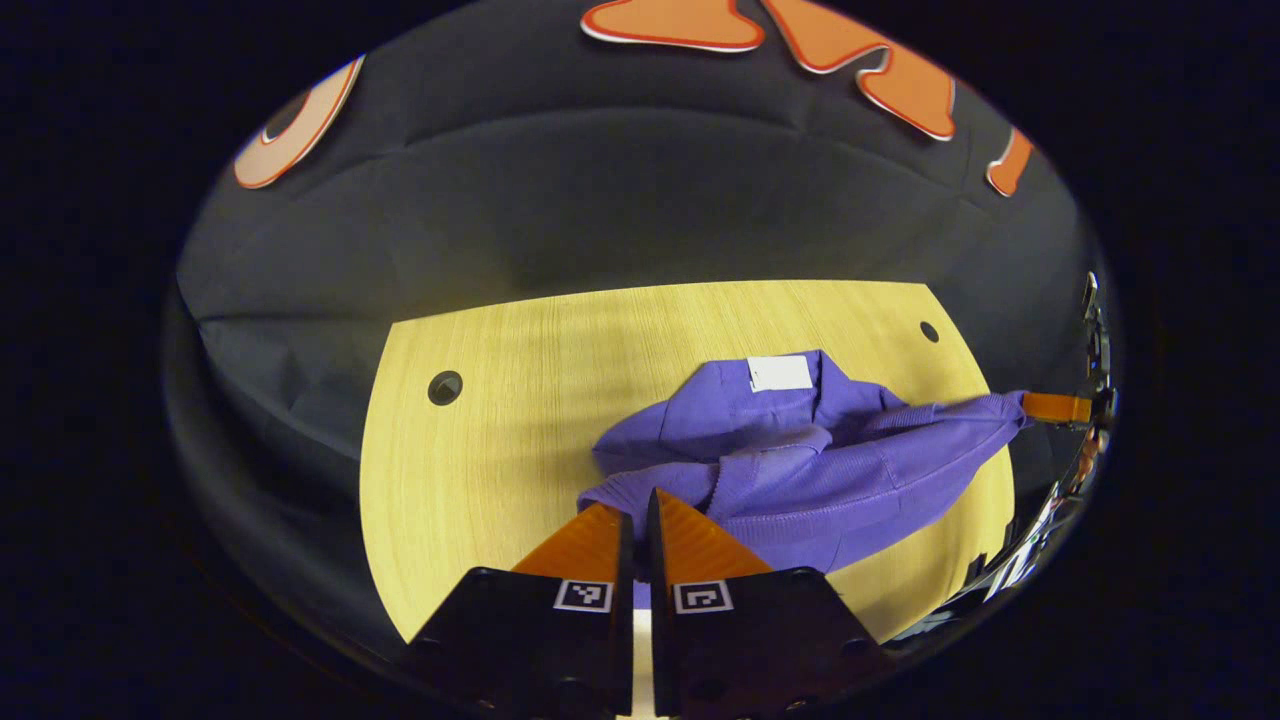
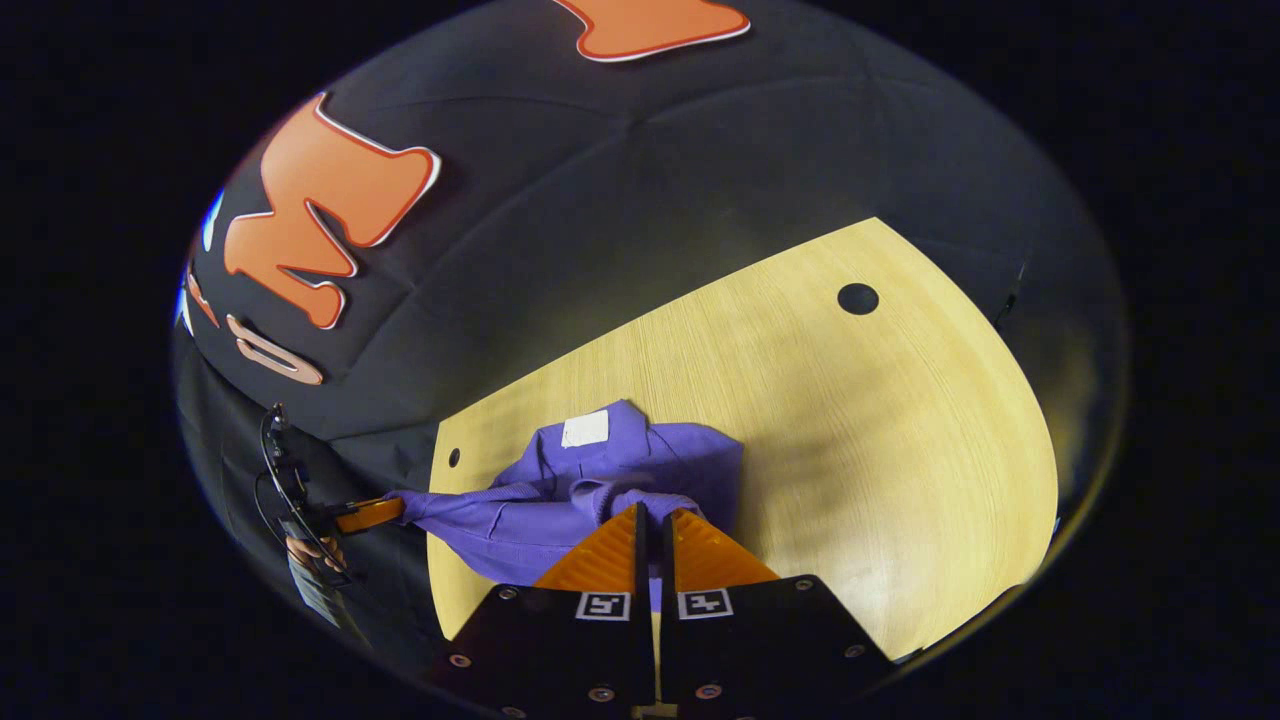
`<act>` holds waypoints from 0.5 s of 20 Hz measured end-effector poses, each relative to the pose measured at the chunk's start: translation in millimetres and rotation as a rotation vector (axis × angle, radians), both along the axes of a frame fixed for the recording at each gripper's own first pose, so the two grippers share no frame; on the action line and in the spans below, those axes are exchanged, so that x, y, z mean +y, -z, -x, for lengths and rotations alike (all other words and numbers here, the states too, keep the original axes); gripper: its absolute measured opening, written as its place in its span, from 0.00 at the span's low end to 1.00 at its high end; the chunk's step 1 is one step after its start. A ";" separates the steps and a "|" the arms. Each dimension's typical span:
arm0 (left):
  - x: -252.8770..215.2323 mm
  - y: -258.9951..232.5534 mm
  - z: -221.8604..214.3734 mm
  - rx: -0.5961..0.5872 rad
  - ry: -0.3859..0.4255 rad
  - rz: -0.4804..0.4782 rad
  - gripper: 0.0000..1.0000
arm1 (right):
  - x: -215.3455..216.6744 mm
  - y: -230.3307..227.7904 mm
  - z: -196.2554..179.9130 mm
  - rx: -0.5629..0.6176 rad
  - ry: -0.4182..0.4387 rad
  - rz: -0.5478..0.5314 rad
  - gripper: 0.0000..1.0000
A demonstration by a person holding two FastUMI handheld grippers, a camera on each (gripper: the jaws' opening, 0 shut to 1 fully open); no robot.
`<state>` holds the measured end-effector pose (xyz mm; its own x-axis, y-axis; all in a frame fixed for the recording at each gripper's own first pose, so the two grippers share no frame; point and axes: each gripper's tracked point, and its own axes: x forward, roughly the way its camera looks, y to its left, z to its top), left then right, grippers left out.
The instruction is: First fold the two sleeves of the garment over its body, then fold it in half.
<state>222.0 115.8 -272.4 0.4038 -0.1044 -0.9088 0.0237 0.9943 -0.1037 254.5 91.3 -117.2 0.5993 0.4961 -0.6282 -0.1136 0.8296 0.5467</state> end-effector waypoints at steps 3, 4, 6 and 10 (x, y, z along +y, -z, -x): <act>-1.4 11.8 -14.4 0.004 0.012 -0.011 0.08 | 11.9 7.4 -17.5 0.010 -0.023 -0.004 0.03; -3.8 15.7 -20.0 0.002 0.019 -0.018 0.08 | 13.9 9.2 -24.6 0.015 -0.024 -0.007 0.02; -6.3 21.3 -32.7 0.007 0.027 -0.022 0.08 | 18.0 13.3 -37.1 0.026 -0.030 -0.012 0.02; -5.3 41.5 -60.9 -0.003 0.043 -0.047 0.08 | 20.4 22.5 -64.5 0.046 -0.021 -0.030 0.02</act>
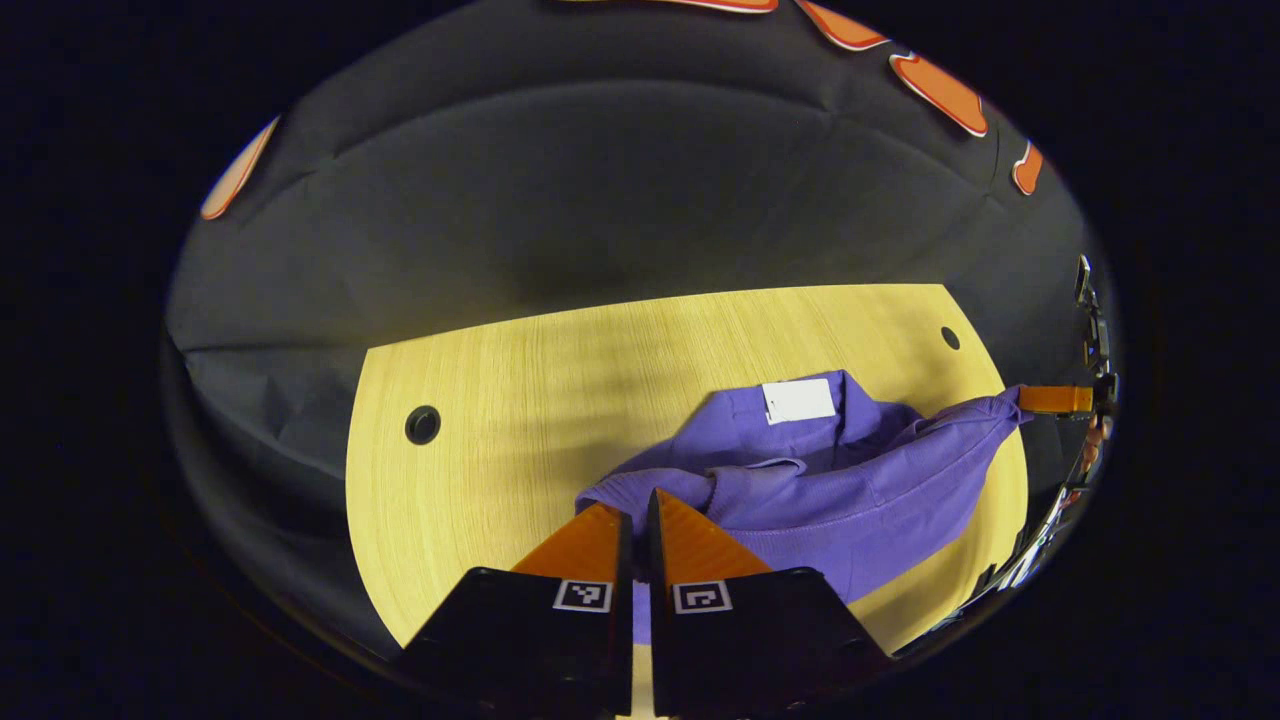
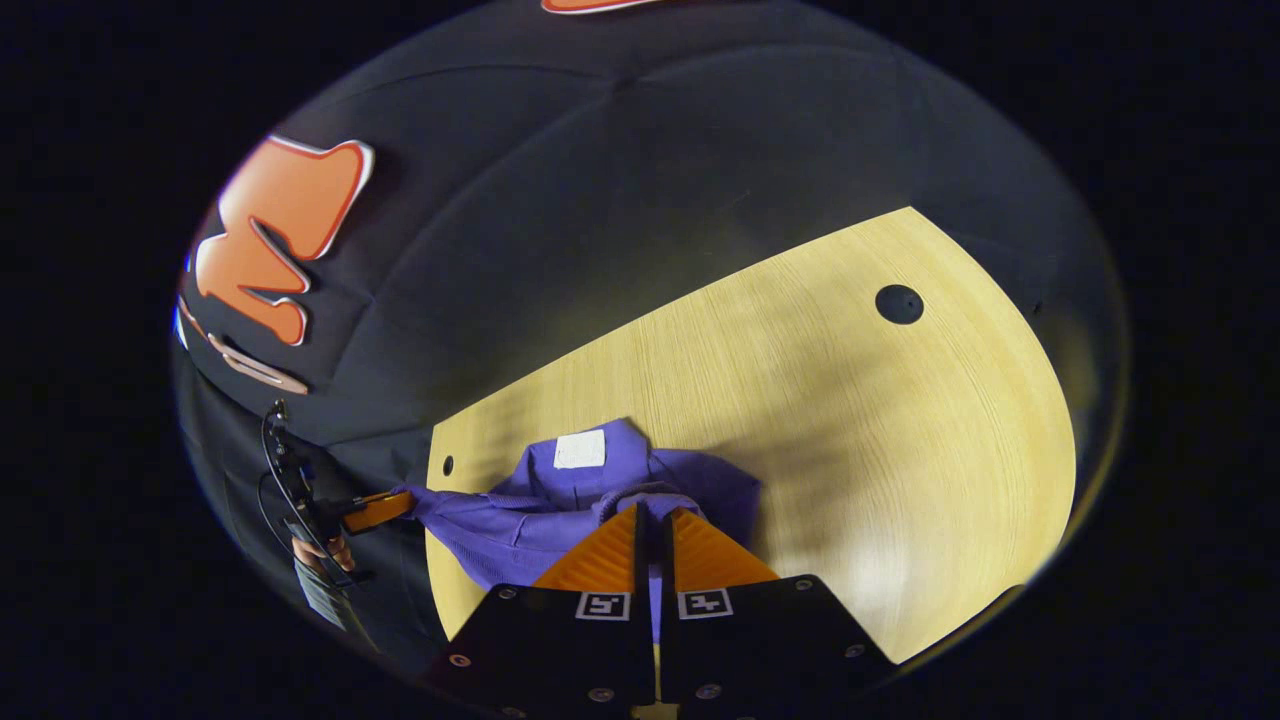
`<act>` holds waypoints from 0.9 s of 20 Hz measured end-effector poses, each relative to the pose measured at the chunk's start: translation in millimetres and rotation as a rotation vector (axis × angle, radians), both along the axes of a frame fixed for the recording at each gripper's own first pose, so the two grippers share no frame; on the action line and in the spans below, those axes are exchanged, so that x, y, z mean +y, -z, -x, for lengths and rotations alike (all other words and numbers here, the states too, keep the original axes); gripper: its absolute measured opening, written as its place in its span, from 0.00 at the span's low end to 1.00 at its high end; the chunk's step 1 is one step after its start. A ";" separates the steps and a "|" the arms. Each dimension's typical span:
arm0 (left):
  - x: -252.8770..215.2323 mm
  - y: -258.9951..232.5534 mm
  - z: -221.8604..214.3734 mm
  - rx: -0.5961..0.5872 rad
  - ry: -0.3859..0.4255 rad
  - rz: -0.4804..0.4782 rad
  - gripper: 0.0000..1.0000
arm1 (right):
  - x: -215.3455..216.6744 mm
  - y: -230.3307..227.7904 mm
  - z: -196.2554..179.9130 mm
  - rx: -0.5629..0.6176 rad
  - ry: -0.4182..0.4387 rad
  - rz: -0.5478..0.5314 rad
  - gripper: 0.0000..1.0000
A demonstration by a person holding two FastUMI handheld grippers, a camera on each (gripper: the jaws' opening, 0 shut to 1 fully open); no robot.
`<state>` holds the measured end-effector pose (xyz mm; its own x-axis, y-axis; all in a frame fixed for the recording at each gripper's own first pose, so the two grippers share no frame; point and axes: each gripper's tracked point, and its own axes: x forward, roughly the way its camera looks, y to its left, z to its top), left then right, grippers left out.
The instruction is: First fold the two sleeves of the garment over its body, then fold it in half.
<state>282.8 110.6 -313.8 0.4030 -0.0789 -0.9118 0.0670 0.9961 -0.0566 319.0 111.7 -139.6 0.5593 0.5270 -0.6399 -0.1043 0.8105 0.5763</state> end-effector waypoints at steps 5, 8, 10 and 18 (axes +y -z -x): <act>5.5 38.1 -25.8 0.003 -0.012 -0.035 0.12 | 2.5 27.6 -35.2 0.092 0.070 -0.056 0.03; 14.1 44.7 -44.8 -0.061 -0.066 -0.055 0.15 | 5.3 38.4 -56.5 0.114 0.131 -0.088 0.06; 24.5 41.0 -59.1 -0.128 -0.093 -0.093 0.20 | 4.5 40.0 -68.3 0.108 0.168 -0.104 0.16; 5.8 -4.6 -52.3 -0.232 -0.110 0.003 0.67 | -16.5 10.7 -54.2 -0.047 0.187 -0.006 0.54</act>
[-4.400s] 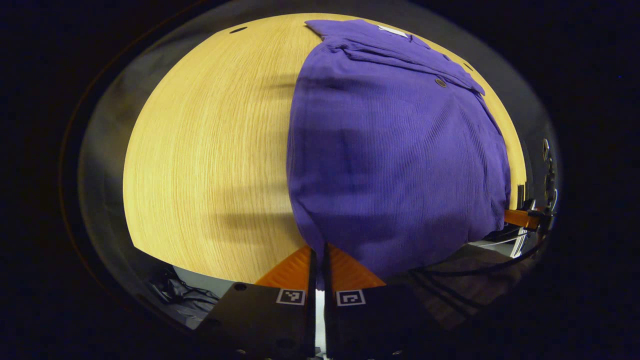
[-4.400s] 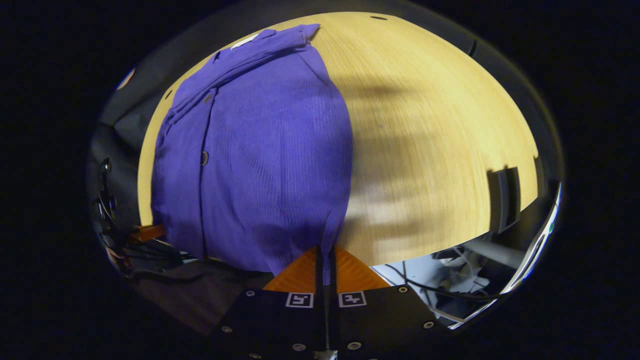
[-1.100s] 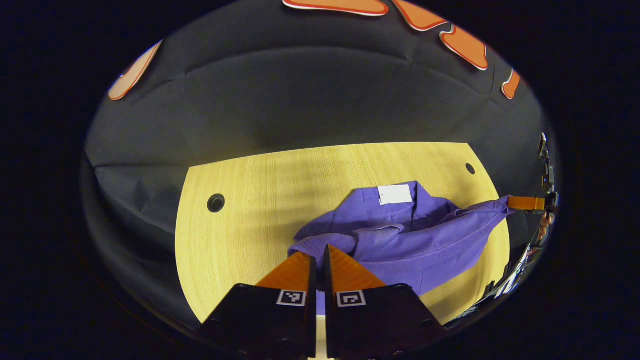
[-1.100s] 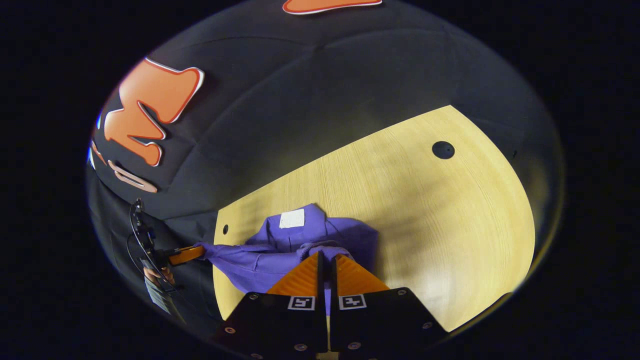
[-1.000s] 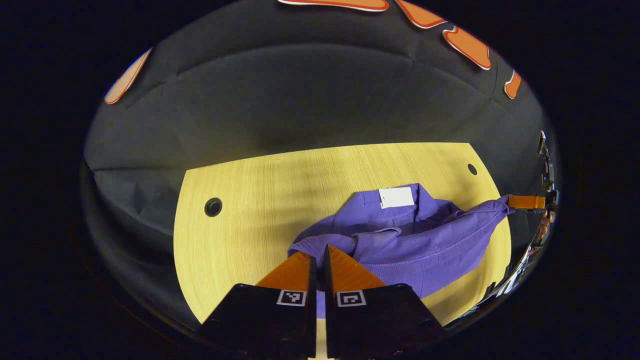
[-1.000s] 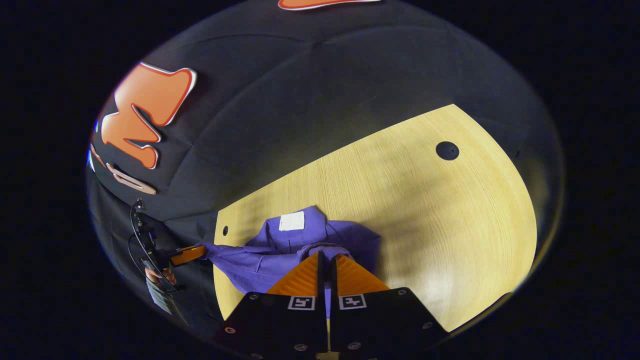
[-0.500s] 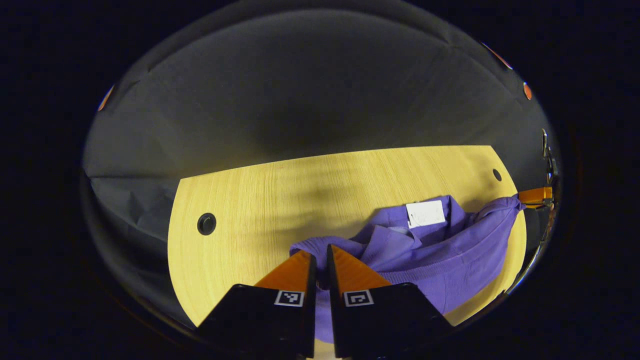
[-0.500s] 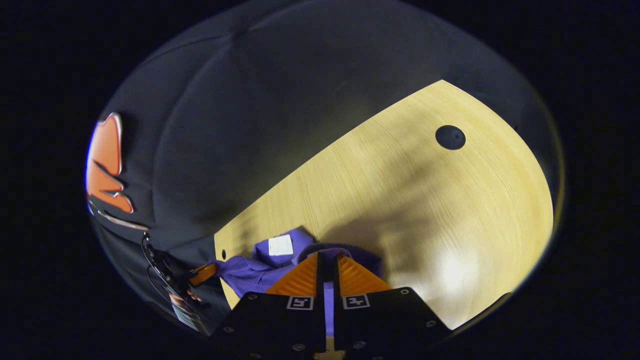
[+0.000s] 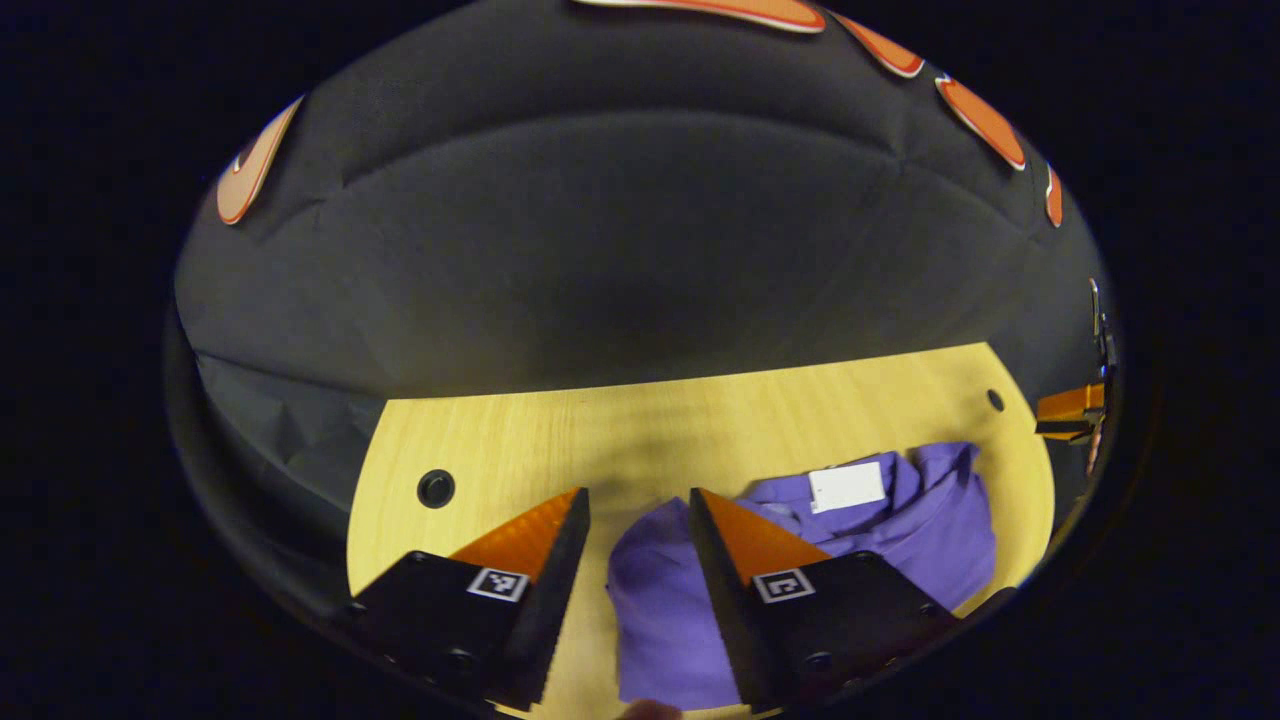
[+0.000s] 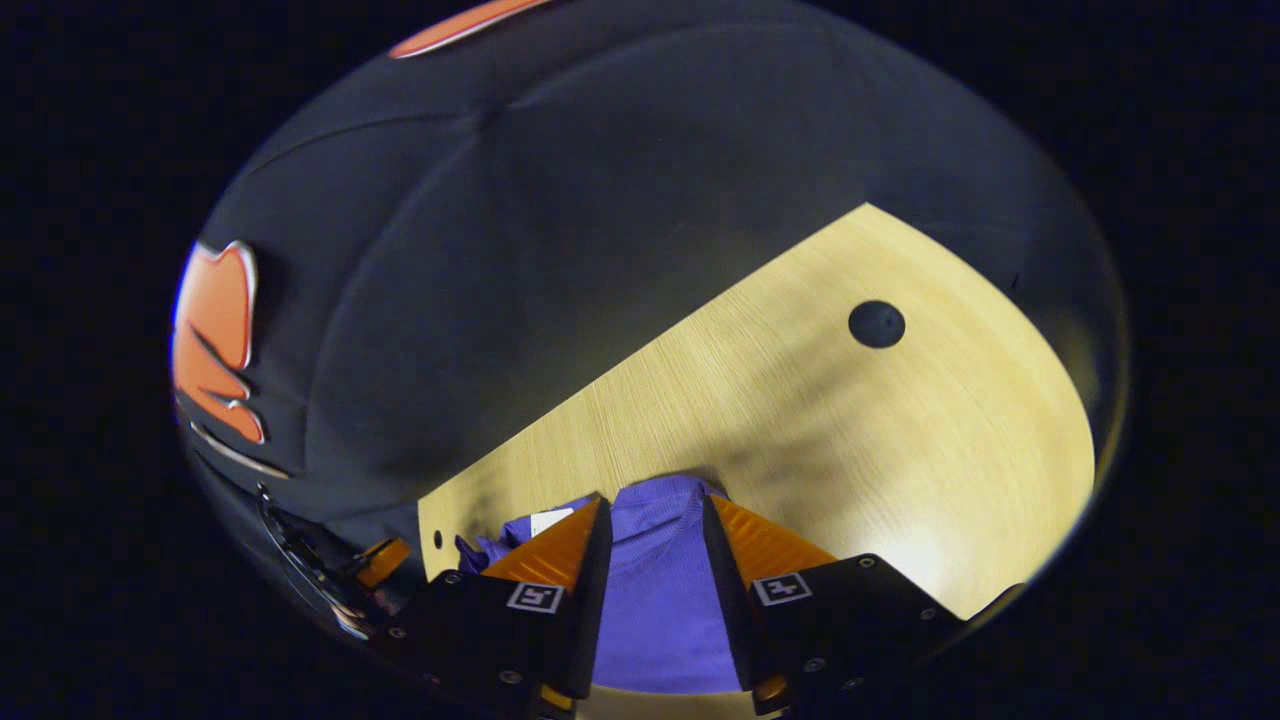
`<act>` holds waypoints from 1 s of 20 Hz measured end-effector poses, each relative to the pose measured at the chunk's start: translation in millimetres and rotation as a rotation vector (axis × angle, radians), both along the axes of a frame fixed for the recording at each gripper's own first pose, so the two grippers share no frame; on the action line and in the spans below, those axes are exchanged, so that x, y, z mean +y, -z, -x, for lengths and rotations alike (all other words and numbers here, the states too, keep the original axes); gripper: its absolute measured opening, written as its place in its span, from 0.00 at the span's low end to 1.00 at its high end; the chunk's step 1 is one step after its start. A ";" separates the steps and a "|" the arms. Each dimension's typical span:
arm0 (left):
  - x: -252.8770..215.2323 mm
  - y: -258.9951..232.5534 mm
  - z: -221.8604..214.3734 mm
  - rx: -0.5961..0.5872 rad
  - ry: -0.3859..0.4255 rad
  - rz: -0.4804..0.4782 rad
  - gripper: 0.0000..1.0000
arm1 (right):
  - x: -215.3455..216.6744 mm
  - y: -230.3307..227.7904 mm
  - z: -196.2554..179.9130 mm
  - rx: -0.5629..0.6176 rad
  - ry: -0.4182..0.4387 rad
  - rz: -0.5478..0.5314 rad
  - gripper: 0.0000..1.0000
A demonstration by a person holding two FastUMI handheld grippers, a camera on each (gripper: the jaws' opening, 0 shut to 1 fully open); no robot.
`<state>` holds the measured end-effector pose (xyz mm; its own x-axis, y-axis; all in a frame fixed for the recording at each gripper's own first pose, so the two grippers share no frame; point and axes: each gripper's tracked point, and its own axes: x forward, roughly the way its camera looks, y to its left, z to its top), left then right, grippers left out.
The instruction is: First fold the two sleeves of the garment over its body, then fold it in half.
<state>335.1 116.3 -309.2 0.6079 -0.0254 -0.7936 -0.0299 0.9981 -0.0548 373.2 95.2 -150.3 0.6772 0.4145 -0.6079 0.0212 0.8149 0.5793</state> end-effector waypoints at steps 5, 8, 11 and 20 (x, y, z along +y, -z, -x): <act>-4.1 -42.2 18.7 -0.095 -0.040 0.028 0.90 | 5.0 -39.6 32.1 -0.154 -0.030 0.102 0.86; -18.2 -71.8 35.9 -0.171 -0.030 0.025 0.92 | 7.6 -64.0 53.4 -0.234 -0.035 0.149 0.97; -23.2 -112.8 57.1 -0.256 -0.036 0.035 0.92 | 9.0 -86.2 72.5 -0.313 -0.039 0.186 0.97; -42.0 -209.4 116.7 -0.493 -0.063 0.015 0.93 | 7.4 -134.2 136.3 -0.519 -0.064 0.299 0.97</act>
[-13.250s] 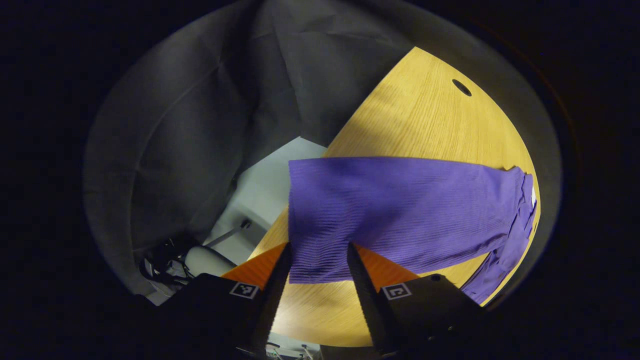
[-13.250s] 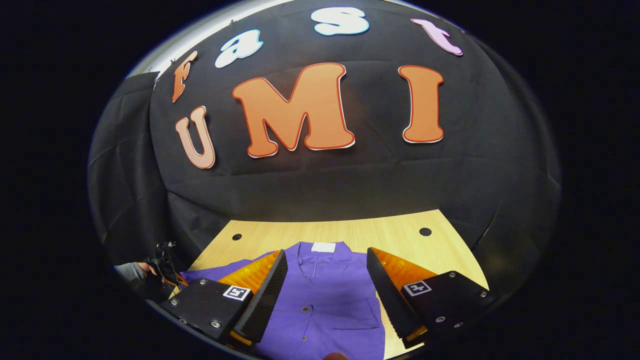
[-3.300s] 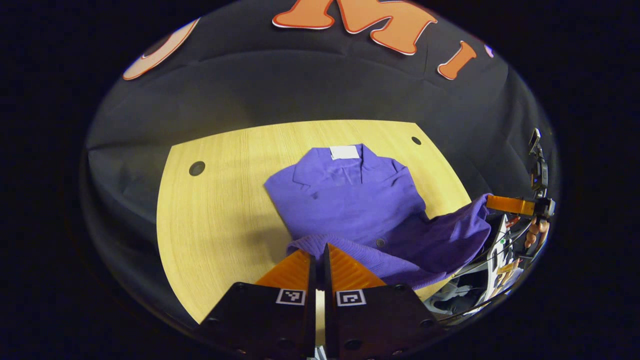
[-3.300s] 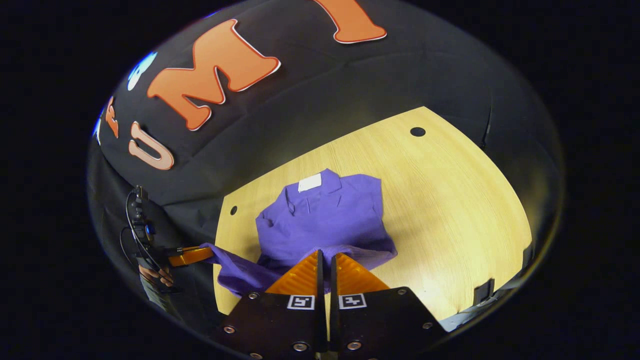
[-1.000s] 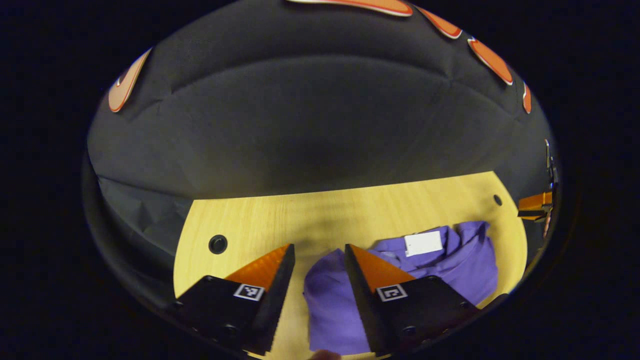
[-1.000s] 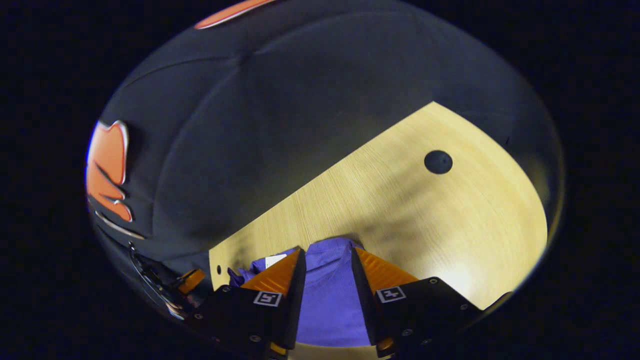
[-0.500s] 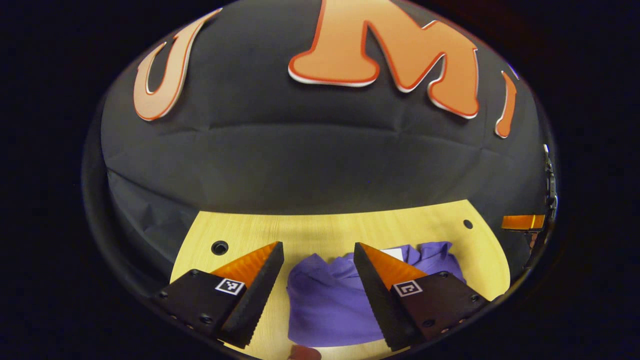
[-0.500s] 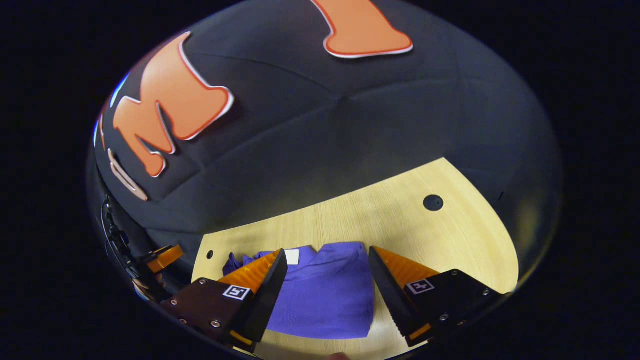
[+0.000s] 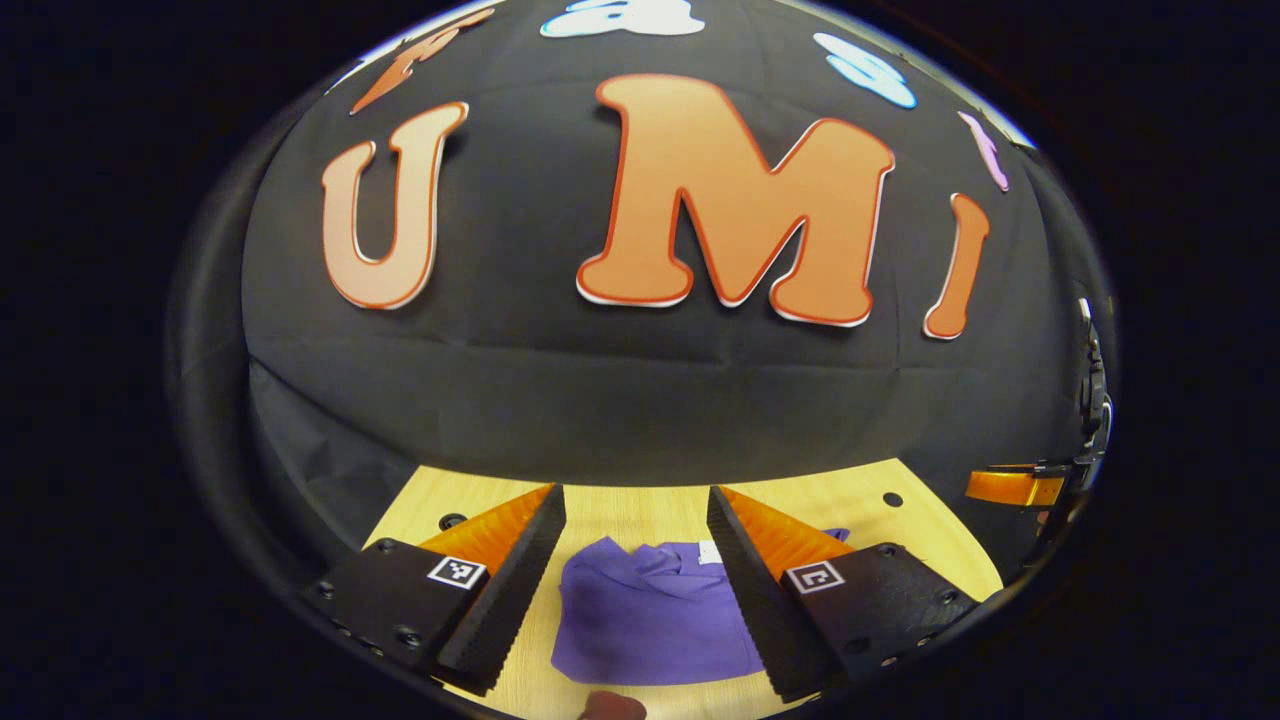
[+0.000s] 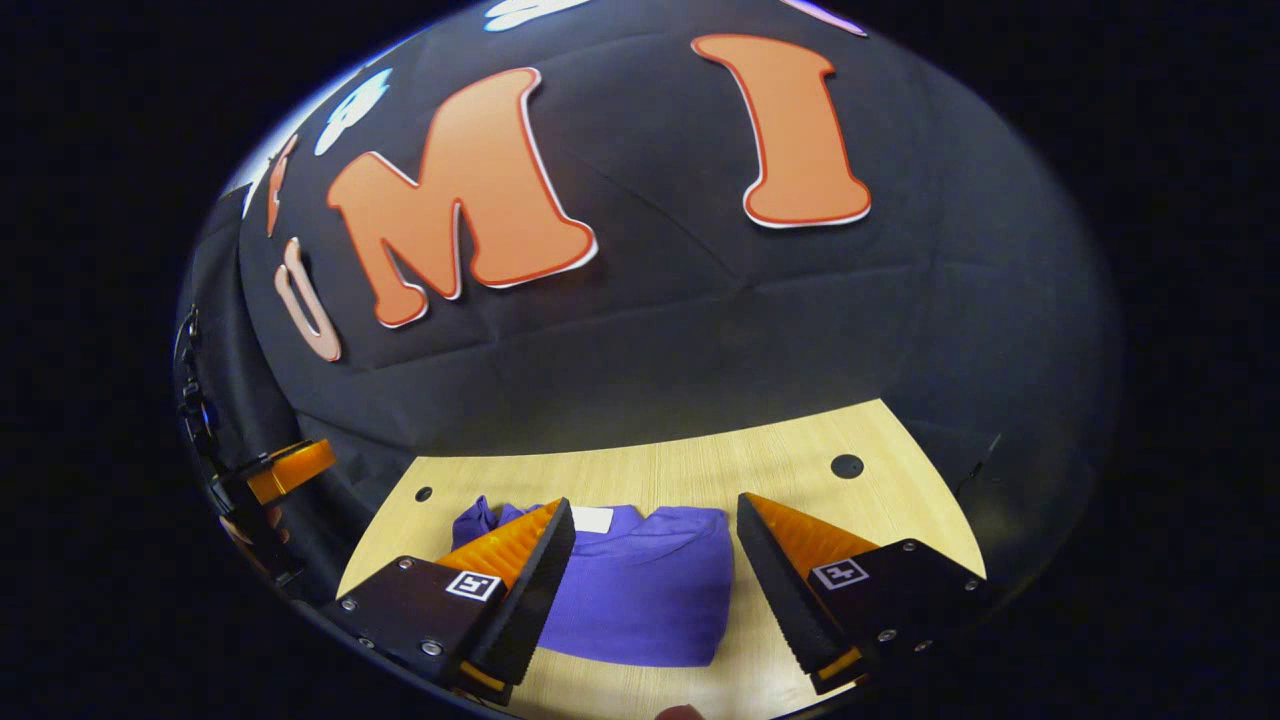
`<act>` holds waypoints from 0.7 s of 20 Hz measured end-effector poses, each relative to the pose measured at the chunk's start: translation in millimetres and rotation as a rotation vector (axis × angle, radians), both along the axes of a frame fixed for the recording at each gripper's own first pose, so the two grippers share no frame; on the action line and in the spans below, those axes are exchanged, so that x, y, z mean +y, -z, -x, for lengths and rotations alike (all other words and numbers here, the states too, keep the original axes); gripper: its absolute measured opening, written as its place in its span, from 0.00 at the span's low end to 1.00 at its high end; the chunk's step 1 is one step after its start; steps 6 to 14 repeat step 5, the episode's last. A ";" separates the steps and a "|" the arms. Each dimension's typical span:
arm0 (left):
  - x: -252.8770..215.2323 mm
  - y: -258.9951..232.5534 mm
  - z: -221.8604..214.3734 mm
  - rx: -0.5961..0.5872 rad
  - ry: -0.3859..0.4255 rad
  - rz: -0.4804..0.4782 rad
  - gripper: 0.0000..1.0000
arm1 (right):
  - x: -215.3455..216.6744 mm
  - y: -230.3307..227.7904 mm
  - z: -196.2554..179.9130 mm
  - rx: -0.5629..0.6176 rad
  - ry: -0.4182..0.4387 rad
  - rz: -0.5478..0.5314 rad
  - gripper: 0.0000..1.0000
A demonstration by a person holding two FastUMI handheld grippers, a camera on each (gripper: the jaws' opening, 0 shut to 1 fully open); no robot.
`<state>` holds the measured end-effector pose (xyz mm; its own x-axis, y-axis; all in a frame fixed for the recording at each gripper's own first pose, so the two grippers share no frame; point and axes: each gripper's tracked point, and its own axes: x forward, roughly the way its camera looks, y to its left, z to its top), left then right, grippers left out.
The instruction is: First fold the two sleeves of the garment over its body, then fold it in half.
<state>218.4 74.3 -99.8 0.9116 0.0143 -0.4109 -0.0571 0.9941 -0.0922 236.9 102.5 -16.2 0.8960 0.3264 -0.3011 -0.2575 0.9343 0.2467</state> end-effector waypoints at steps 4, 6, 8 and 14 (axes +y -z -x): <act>-8.1 -30.6 33.0 -0.105 0.010 -0.071 0.93 | -2.2 -15.4 33.0 -0.071 0.014 0.026 0.97; -10.1 -36.4 44.8 -0.119 0.013 -0.078 0.93 | -1.3 -19.2 43.7 -0.084 0.017 0.019 0.97; -10.1 -36.4 44.8 -0.119 0.013 -0.078 0.93 | -1.3 -19.2 43.7 -0.084 0.017 0.019 0.97; -10.1 -36.4 44.8 -0.119 0.013 -0.078 0.93 | -1.3 -19.2 43.7 -0.084 0.017 0.019 0.97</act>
